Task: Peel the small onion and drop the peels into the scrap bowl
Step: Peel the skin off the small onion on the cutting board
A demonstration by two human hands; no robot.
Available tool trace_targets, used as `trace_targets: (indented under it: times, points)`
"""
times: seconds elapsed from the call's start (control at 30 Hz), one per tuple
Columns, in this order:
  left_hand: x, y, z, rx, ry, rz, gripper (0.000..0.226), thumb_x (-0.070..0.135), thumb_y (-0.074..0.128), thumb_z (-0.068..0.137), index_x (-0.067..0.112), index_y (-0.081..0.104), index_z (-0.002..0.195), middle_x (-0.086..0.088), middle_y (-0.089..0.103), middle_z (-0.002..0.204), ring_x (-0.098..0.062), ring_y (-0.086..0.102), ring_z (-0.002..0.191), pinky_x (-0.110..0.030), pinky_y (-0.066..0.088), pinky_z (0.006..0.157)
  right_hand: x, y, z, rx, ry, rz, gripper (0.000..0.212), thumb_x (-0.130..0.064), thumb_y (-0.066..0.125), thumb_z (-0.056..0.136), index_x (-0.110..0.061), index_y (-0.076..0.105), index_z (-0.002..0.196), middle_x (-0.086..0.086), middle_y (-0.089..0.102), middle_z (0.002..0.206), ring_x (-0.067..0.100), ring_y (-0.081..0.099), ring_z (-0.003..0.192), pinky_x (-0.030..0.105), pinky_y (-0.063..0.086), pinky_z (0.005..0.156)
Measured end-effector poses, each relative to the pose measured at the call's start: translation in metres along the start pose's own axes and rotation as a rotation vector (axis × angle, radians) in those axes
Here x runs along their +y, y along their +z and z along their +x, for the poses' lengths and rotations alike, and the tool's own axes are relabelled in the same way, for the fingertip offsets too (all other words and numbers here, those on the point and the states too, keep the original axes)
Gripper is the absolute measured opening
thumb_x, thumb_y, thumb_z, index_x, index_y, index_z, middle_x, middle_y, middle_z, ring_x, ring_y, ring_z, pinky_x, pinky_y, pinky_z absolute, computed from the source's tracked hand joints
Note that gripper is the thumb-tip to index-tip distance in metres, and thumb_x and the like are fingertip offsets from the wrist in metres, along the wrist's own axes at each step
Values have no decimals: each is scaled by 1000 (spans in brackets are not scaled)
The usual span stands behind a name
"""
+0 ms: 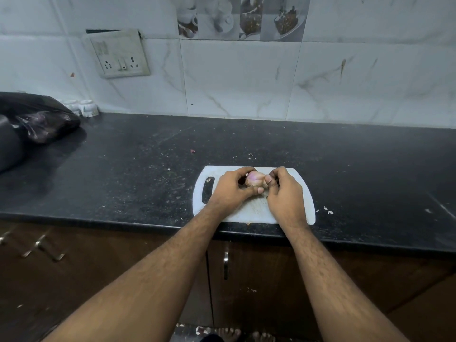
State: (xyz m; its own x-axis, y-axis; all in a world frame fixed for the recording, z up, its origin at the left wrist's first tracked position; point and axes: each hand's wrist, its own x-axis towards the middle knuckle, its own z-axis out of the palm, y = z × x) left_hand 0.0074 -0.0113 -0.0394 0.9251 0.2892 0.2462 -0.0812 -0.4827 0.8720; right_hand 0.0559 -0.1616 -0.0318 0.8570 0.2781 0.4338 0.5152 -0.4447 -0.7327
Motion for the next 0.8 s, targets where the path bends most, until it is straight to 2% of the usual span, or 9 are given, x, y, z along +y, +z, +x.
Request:
trace_targets:
  times: [0.1, 0.17, 0.23, 0.3, 0.37, 0.47, 0.6, 0.73, 0.8]
  points:
    - [3, -1, -2, 10, -6, 12, 51, 29, 91, 76, 21, 69, 122, 11, 71, 93, -5, 64, 84, -7, 46, 76, 3, 0, 1, 11, 13, 34, 14, -22, 47, 105, -19, 54, 93, -5, 63, 82, 18, 62, 75, 27, 46, 61]
    - [4, -1, -4, 26, -8, 9, 49, 26, 91, 76, 19, 69, 119, 11, 69, 90, -5, 62, 79, -5, 46, 71, 8, 0, 3, 73, 83, 70, 13, -24, 45, 106, -21, 53, 96, -7, 64, 84, 23, 68, 73, 39, 56, 66]
    - [4, -2, -5, 45, -12, 4, 48, 26, 92, 75, 20, 69, 116, 9, 69, 91, -4, 60, 77, -5, 45, 68, 10, 0, 4, 108, 140, 73, 11, -23, 48, 105, -20, 54, 96, -7, 64, 84, 26, 71, 72, 45, 59, 68]
    - [4, -3, -7, 51, -5, 4, 49, 24, 93, 73, 20, 69, 116, 7, 71, 93, -3, 59, 75, -5, 45, 67, 9, 1, 4, 75, 143, 54, 8, -12, 54, 100, -15, 62, 100, -4, 68, 89, 25, 71, 81, 37, 58, 76]
    - [4, -4, -9, 47, 7, 12, 51, 21, 92, 74, 20, 69, 120, 7, 70, 95, -2, 58, 75, -4, 44, 68, 5, 5, 3, -4, 97, -41, 23, -3, 54, 96, -12, 68, 111, 1, 71, 105, 21, 67, 97, 26, 49, 84]
    - [4, -4, -9, 46, 15, -2, 53, 16, 89, 77, 18, 68, 126, 13, 68, 94, 1, 60, 76, -2, 44, 70, -1, 7, 2, -50, 31, -81, 30, -6, 49, 98, -11, 67, 120, 2, 68, 117, 19, 62, 108, 22, 41, 88]
    - [-1, -2, -3, 5, 14, -31, 55, 14, 88, 79, 20, 66, 128, 5, 73, 106, 3, 64, 78, -5, 47, 76, -1, 1, 2, -24, -1, 86, 21, -27, 57, 101, -20, 70, 117, -9, 70, 109, 7, 64, 98, 18, 46, 81]
    - [-6, 0, 1, -17, 27, -10, 51, 12, 85, 81, 19, 64, 126, 4, 72, 108, 10, 59, 67, -7, 46, 73, 3, 2, 2, -18, -38, 138, 15, -19, 72, 92, -22, 78, 105, -12, 71, 100, -1, 64, 93, 13, 47, 77]
    - [-6, 0, 1, -22, 40, 6, 49, 12, 85, 82, 16, 64, 126, 6, 71, 107, 14, 60, 71, -4, 45, 73, 4, 1, 3, 11, -28, 173, 11, -18, 74, 90, -21, 79, 98, -12, 72, 97, -1, 64, 92, 11, 46, 76]
